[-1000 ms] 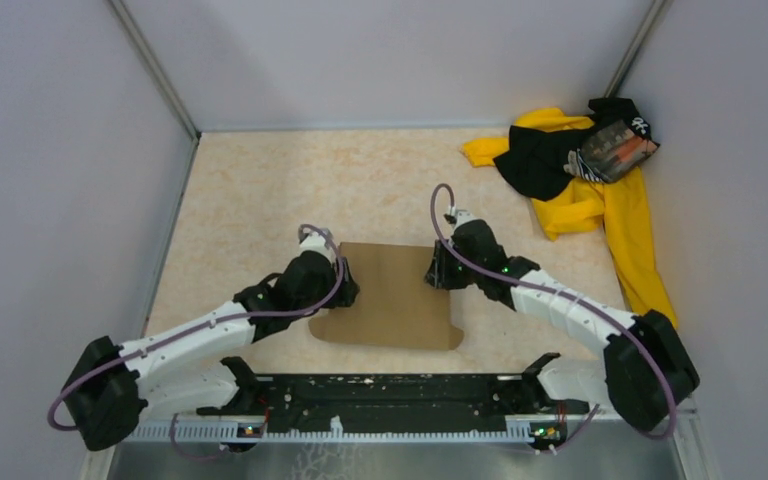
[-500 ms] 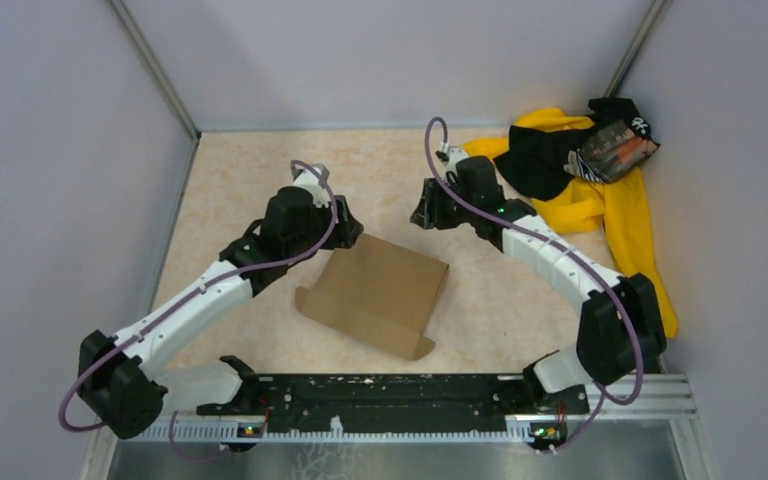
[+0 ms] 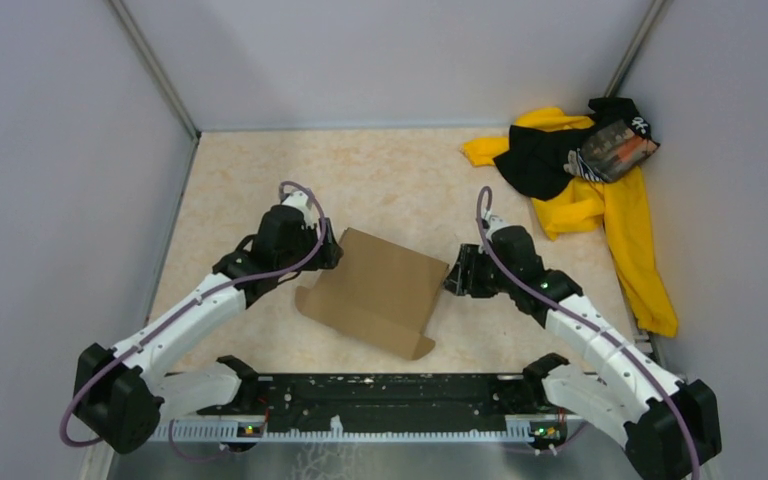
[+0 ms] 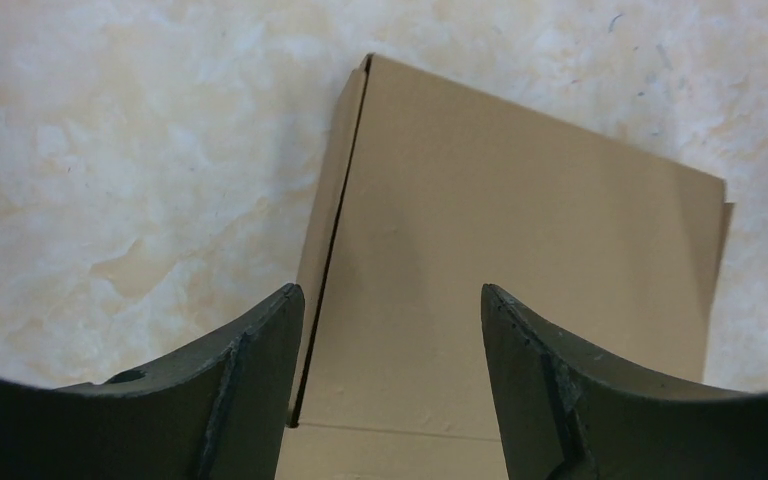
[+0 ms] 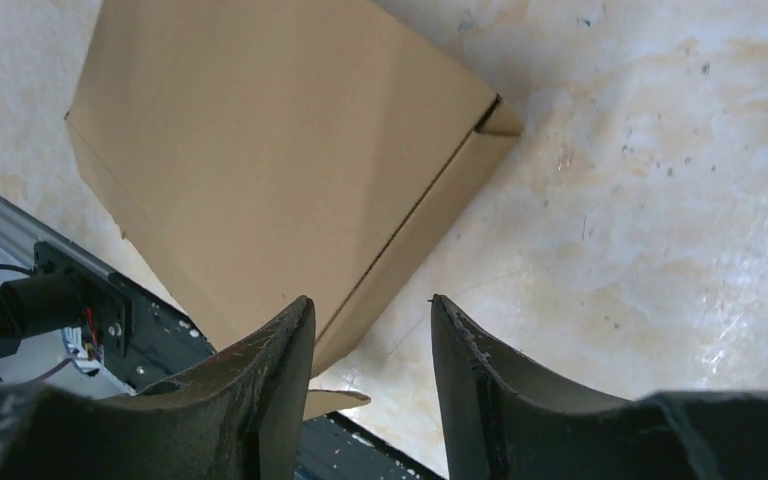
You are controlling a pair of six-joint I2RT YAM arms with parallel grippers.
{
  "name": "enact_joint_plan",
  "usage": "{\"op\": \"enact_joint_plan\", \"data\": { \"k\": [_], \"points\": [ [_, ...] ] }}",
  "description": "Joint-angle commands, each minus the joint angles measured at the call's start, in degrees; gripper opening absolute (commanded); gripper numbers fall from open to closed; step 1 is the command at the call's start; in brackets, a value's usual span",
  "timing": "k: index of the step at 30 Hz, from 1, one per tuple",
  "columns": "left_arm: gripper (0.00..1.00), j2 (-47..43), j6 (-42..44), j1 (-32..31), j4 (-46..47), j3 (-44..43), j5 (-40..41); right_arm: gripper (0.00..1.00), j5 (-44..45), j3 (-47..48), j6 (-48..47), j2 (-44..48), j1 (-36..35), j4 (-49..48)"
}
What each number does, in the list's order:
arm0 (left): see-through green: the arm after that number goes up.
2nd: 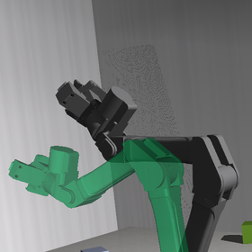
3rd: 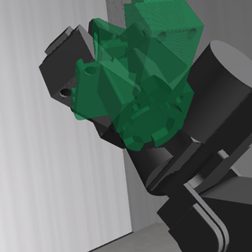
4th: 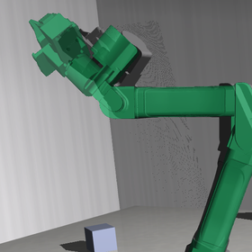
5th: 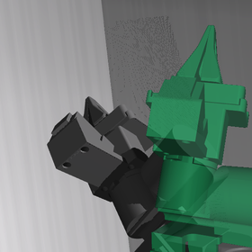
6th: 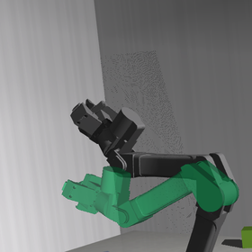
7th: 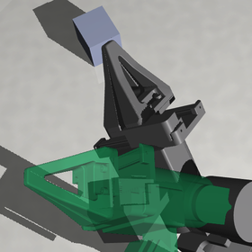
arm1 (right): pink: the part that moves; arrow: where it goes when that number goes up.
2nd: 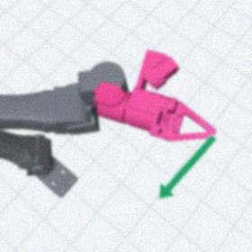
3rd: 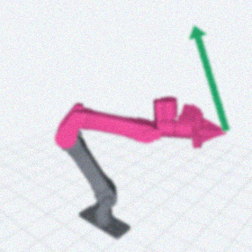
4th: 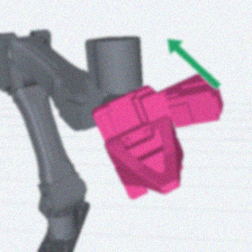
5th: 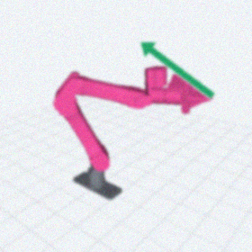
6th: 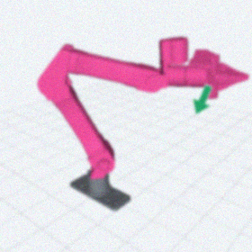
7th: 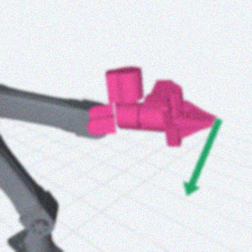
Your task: Fold the paper box
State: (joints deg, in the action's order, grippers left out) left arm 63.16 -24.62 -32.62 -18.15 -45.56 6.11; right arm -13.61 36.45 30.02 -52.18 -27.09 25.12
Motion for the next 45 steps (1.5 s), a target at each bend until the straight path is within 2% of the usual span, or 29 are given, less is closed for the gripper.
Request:
{"op": "enact_joint_plan", "data": {
  "k": [1, 5, 8, 15, 25, 28, 34, 37, 41, 45],
  "points": [
    [0.71, -0.30, -0.58, 0.55, 1.62, 2.53, 2.64, 0.47, -1.09, -0.91, 2.86, 1.77, 0.46, -2.45],
    [0.72, -0.05, -0.79, 1.27, 4.78, 5.82, 4.10, 0.48, -3.96, -2.97, 4.23, -0.13, 0.46, -8.87],
    [0.73, 1.22, -0.05, 3.45, 6.46, 6.91, 3.24, 0.48, -4.29, -1.97, 2.86, -5.38, 0.46, -9.24],
    [0.73, 6.75, -0.08, 9.67, 12.93, 9.08, -5.70, 0.48, -4.54, 2.38, 1.34, -15.68, 0.46, -12.79],
    [0.71, 19.92, 1.41, 12.49, 21.15, 3.51, -15.35, 0.48, -5.20, 11.39, -0.06, -30.30, 0.68, -19.71],
    [0.71, 21.59, 2.53, 12.66, 23.42, 1.88, -15.49, 0.48, -5.60, 12.78, -0.82, -32.45, 1.06, -20.70],
    [0.72, 12.55, 2.89, 13.29, 18.57, -1.78, -9.55, 0.49, -2.66, 15.46, -6.17, -26.97, 1.09, -13.44],
    [0.73, 7.97, 2.00, 13.31, 12.14, -4.63, -6.67, 0.49, 0.19, 19.45, -10.88, -25.01, 1.10, -7.91],
    [0.73, 3.47, -0.87, 13.29, 4.18, -6.68, -7.70, 0.47, 0.74, 25.80, -17.71, -27.40, 1.03, -3.97],
    [0.69, -4.47, -3.59, 13.07, 1.96, -2.71, -10.65, 0.40, -2.46, 30.56, -25.60, -29.83, -1.33, -0.87]
  ]
}}
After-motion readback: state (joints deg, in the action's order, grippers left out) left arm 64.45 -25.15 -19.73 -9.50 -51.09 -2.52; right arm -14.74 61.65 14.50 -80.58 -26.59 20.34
